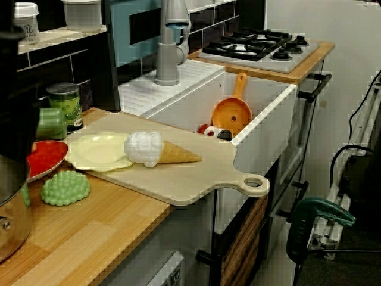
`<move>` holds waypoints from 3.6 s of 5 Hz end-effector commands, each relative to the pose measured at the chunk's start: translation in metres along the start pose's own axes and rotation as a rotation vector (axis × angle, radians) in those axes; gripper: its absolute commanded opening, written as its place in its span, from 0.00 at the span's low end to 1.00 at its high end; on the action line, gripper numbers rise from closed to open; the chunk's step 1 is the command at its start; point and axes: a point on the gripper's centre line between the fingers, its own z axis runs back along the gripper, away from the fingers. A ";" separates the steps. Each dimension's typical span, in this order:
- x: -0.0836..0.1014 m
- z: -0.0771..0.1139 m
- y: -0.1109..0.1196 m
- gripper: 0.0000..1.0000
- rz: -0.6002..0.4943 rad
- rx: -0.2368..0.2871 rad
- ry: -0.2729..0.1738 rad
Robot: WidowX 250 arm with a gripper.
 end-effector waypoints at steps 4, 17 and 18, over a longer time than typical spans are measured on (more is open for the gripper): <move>0.017 -0.008 0.007 1.00 0.005 0.108 -0.069; -0.054 0.017 -0.088 1.00 -0.201 0.077 -0.013; -0.059 0.016 -0.086 1.00 -0.203 0.075 -0.008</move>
